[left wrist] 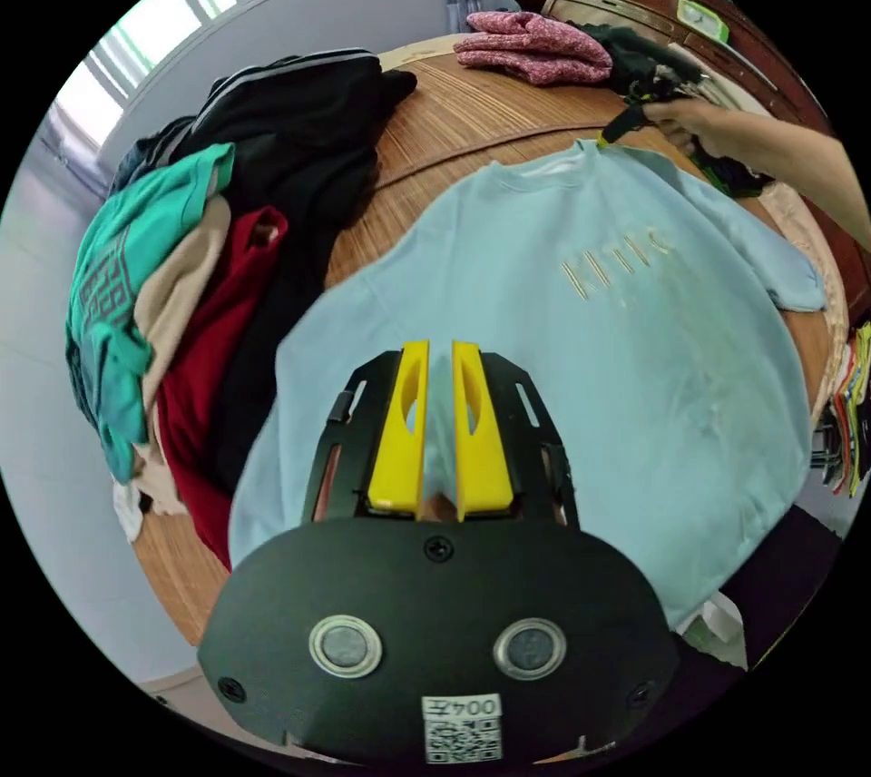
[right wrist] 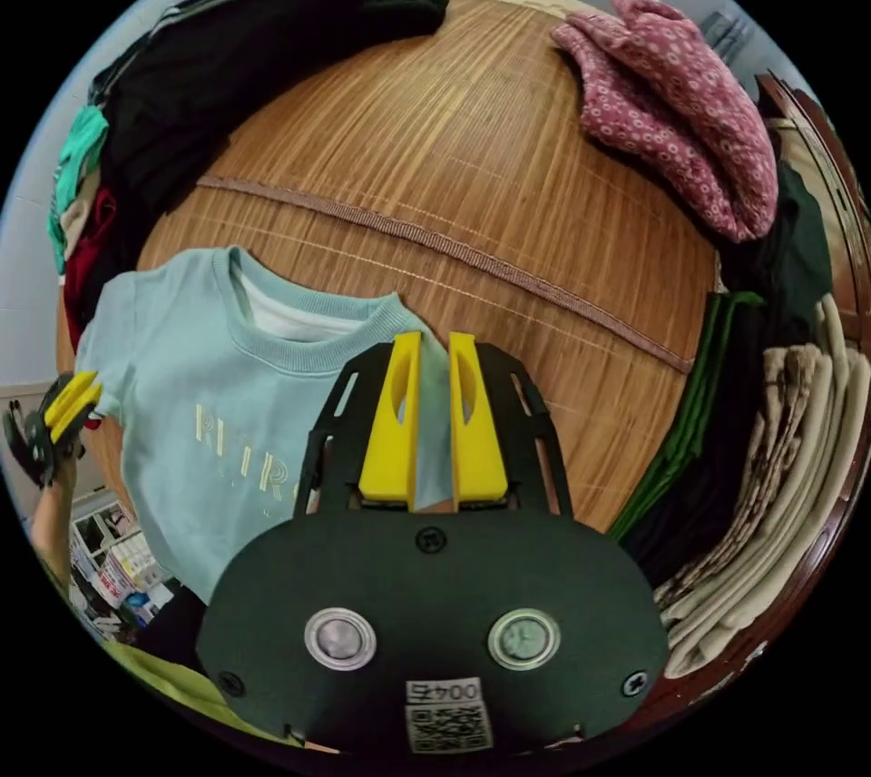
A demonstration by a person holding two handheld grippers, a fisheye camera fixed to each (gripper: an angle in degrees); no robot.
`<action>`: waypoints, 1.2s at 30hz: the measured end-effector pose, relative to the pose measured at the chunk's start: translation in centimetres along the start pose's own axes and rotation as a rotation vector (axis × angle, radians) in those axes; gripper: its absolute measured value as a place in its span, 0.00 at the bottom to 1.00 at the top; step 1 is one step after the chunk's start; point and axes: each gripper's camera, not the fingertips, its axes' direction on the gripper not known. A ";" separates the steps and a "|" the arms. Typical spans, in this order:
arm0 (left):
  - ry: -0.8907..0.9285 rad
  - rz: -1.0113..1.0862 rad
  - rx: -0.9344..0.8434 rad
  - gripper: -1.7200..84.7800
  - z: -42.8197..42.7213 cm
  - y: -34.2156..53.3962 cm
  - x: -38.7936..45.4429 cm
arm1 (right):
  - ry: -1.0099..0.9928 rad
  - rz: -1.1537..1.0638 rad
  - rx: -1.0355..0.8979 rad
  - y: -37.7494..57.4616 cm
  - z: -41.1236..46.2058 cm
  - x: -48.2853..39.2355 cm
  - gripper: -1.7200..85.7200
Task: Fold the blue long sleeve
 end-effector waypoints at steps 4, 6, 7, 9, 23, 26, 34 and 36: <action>-0.047 0.034 -0.023 0.10 3.2 -6.1 -0.6 | -0.073 0.051 0.118 4.2 -3.7 5.0 0.10; -0.041 0.044 -0.037 0.11 5.1 -9.2 -0.4 | -0.115 0.035 0.126 5.1 -4.3 6.6 0.11; -0.041 0.054 -0.038 0.11 5.6 -9.9 -0.3 | -0.121 -0.001 0.101 5.2 -4.3 7.1 0.12; -0.078 0.119 -0.050 0.13 7.1 -12.5 0.8 | -0.112 -0.055 0.070 4.9 -4.4 7.5 0.14; 0.064 0.144 -0.105 0.06 11.4 -15.2 0.7 | -0.227 -0.191 -0.055 6.6 -8.1 10.4 0.05; -0.051 0.177 -0.101 0.05 10.1 -16.0 1.1 | -0.113 -0.222 -0.003 7.2 -11.5 10.0 0.04; -0.069 0.105 -0.111 0.06 12.2 -17.1 -0.5 | -0.028 -0.196 -0.057 7.1 -12.6 11.7 0.06; -0.062 0.073 -0.134 0.07 13.1 -17.8 -0.6 | -0.063 -0.156 -0.034 7.2 -13.7 12.7 0.07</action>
